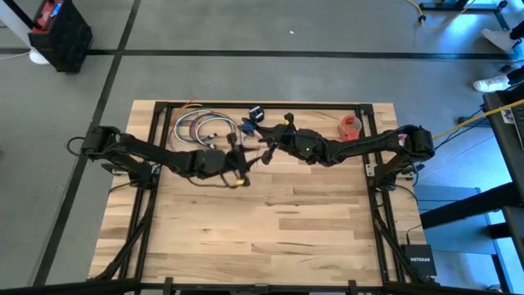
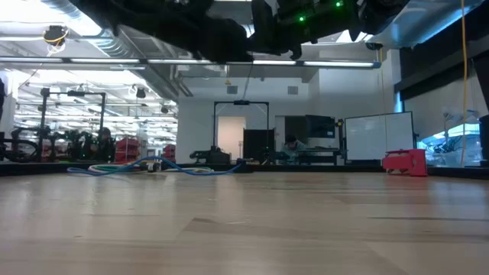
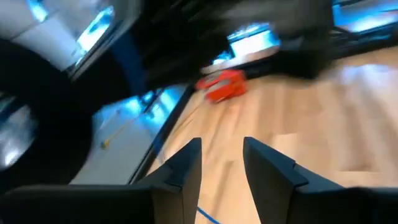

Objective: Coil cords
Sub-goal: Coil the blue wire onto the black spool

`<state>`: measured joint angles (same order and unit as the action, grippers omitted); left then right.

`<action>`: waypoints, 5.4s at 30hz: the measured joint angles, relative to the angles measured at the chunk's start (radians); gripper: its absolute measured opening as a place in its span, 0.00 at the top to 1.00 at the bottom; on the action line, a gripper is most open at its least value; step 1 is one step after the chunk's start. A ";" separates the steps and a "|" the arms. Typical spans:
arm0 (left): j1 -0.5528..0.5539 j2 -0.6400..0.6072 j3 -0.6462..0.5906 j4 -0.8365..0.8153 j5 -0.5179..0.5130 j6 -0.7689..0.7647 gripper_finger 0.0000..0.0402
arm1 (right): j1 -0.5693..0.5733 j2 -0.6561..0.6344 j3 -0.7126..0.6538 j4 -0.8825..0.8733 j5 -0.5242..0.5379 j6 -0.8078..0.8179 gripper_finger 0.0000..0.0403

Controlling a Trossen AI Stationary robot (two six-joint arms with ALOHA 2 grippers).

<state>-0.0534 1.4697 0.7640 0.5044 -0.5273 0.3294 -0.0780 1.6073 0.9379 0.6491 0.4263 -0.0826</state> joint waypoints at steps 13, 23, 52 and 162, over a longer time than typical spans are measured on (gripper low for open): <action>0.048 -0.009 -0.001 -0.035 0.016 -0.068 0.72 | 0.000 0.000 -0.001 0.001 0.000 0.000 0.99; 0.114 0.033 -0.002 0.015 0.104 -0.092 0.72 | 0.000 0.000 -0.002 0.006 -0.019 -0.001 0.99; 0.126 0.042 0.020 -0.059 0.133 -0.165 0.72 | -0.001 0.000 -0.002 0.003 -0.020 -0.001 0.99; 0.151 -0.094 0.023 0.008 0.253 0.063 1.00 | -0.100 0.002 -0.003 -0.129 -0.146 0.032 0.99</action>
<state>0.0975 1.3762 0.7872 0.5122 -0.2746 0.3927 -0.1783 1.6093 0.9348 0.5201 0.2802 -0.0506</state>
